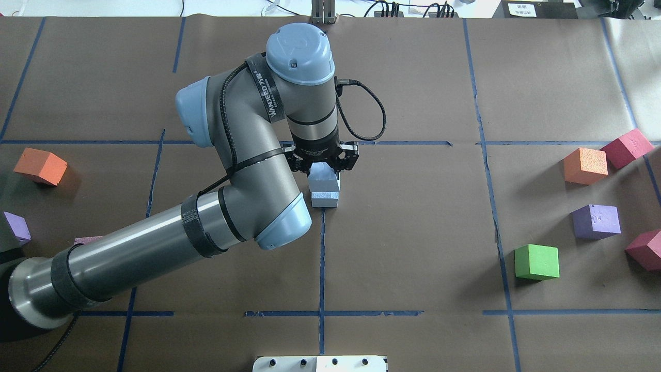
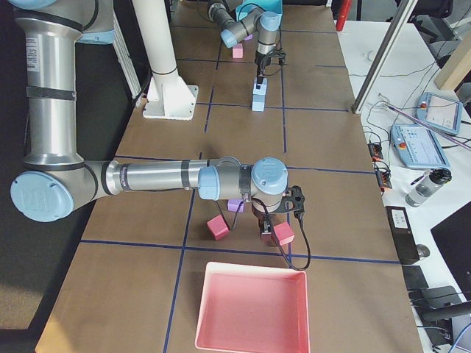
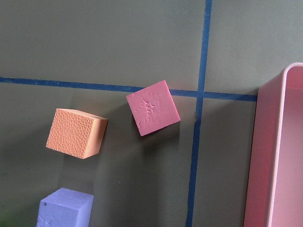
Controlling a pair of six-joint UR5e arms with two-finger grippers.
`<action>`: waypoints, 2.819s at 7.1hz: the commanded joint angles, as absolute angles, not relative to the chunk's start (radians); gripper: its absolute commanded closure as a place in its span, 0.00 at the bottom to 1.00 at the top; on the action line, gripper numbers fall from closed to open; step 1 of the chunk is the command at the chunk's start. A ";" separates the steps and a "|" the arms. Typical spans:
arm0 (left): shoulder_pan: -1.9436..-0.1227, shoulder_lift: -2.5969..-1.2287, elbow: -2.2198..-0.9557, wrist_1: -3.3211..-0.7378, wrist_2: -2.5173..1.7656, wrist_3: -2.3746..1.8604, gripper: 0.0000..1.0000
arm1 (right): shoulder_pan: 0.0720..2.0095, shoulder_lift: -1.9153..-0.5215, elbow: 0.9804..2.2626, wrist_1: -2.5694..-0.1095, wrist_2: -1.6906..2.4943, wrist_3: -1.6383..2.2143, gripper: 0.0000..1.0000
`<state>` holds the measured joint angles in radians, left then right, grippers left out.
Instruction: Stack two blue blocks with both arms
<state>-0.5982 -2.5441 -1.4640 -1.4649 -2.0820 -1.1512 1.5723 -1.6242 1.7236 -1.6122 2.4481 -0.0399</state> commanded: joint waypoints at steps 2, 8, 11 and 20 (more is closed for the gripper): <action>-0.592 -2.551 -1.418 -1.480 -2.065 -1.161 0.96 | 1.572 -1.623 1.724 -1.612 2.448 -0.040 0.00; -0.574 -2.551 -1.404 -1.482 -2.065 -1.161 0.90 | 1.572 -1.621 1.723 -1.612 2.447 -0.041 0.00; -0.575 -2.551 -1.387 -1.496 -2.048 -1.175 0.41 | 1.572 -1.620 1.724 -1.611 2.445 -0.041 0.00; -0.668 -2.507 -1.551 -1.418 -2.120 -1.221 0.00 | 1.572 -1.637 1.721 -1.603 2.439 -0.054 0.00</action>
<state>-0.6319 -2.5343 -1.4663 -1.4777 -2.0809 -1.2306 1.5723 -1.6267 1.7228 -1.6080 2.4421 -0.0461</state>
